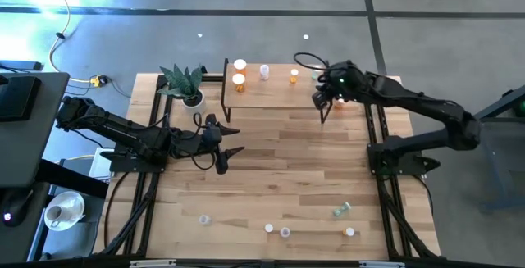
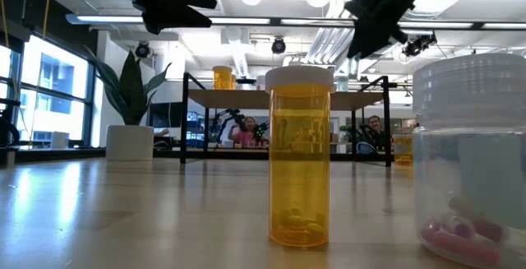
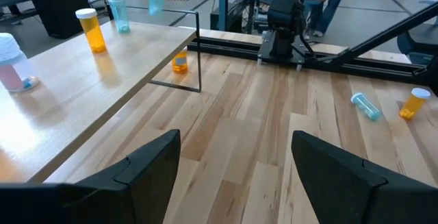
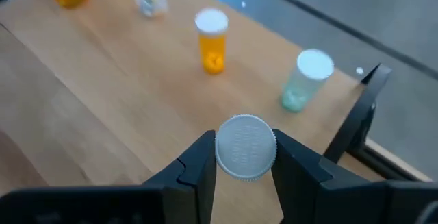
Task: Pick and place medicine bottles onto shelf by color
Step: Put the top green pill bottle aligned with the other green pill bottle on the shelf
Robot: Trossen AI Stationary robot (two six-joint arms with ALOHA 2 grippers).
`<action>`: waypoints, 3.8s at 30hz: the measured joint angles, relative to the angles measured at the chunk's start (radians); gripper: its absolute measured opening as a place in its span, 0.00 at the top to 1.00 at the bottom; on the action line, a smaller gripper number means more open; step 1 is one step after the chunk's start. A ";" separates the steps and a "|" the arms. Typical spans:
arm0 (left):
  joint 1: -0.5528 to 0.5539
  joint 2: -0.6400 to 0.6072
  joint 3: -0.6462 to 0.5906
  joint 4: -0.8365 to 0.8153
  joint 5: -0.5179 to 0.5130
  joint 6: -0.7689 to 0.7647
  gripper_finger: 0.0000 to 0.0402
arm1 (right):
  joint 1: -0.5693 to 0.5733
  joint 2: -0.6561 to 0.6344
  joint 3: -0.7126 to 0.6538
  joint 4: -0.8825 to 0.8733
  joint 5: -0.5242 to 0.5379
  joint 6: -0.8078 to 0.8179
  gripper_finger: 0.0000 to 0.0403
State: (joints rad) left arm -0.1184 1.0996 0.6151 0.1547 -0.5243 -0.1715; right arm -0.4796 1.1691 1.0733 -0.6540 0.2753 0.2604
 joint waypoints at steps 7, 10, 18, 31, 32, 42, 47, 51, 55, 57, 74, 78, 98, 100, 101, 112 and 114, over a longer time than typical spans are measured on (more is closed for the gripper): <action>0.000 0.000 0.000 0.000 0.000 0.000 0.33 | -0.042 0.075 0.000 0.032 -0.088 0.000 0.73; 0.000 0.000 0.000 0.000 0.000 0.000 0.33 | -0.055 0.089 0.000 0.035 -0.094 -0.008 0.73; 0.000 0.000 0.000 0.000 0.000 0.000 0.33 | -0.098 0.095 0.000 0.033 -0.113 -0.019 0.73; 0.000 0.000 0.000 0.000 0.000 0.000 0.33 | -0.129 0.102 0.000 0.030 -0.173 -0.026 0.73; 0.000 0.000 0.000 0.000 0.000 -0.001 0.33 | -0.129 0.102 0.000 0.029 -0.174 -0.026 0.73; 0.000 0.000 0.000 0.000 0.001 -0.001 0.33 | -0.129 0.102 0.000 0.029 -0.175 -0.026 0.73; 0.000 0.000 0.000 0.000 0.001 -0.001 0.33 | -0.129 0.102 0.000 0.029 -0.167 -0.026 0.73; 0.000 0.000 0.000 0.000 0.001 -0.001 0.33 | -0.129 0.102 0.000 0.029 -0.167 -0.026 0.73; 0.000 0.000 0.000 0.000 0.001 -0.006 0.33 | -0.129 0.102 0.000 0.020 -0.166 -0.026 0.73; 0.000 0.000 0.000 0.000 0.001 -0.010 0.33 | -0.129 0.101 0.000 0.015 -0.164 -0.026 0.73; 0.000 0.000 0.000 0.000 0.001 -0.011 0.33 | -0.133 0.101 0.000 0.046 -0.133 -0.026 0.73; 0.000 0.000 0.000 0.000 0.001 -0.010 0.33 | -0.157 0.102 0.000 0.047 -0.153 -0.022 0.73; 0.000 0.000 0.000 0.000 0.004 -0.011 0.33 | -0.161 0.101 -0.007 0.026 -0.176 0.001 0.73; 0.000 0.000 0.000 0.000 0.014 -0.011 0.33 | -0.161 0.101 -0.007 0.026 -0.177 0.001 0.73; 0.000 0.000 0.000 0.000 0.016 -0.011 0.33 | -0.161 0.101 -0.007 0.026 -0.176 0.001 0.73; 0.000 0.000 0.000 0.000 0.018 -0.009 0.33 | -0.161 0.101 -0.008 0.030 -0.172 0.027 0.73; 0.000 0.000 0.000 0.000 0.018 -0.009 0.33 | -0.161 0.101 -0.008 0.030 -0.172 0.027 0.73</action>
State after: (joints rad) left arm -0.1188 1.0993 0.6151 0.1547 -0.5064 -0.1802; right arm -0.6407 1.2701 1.0653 -0.6239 0.1036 0.2871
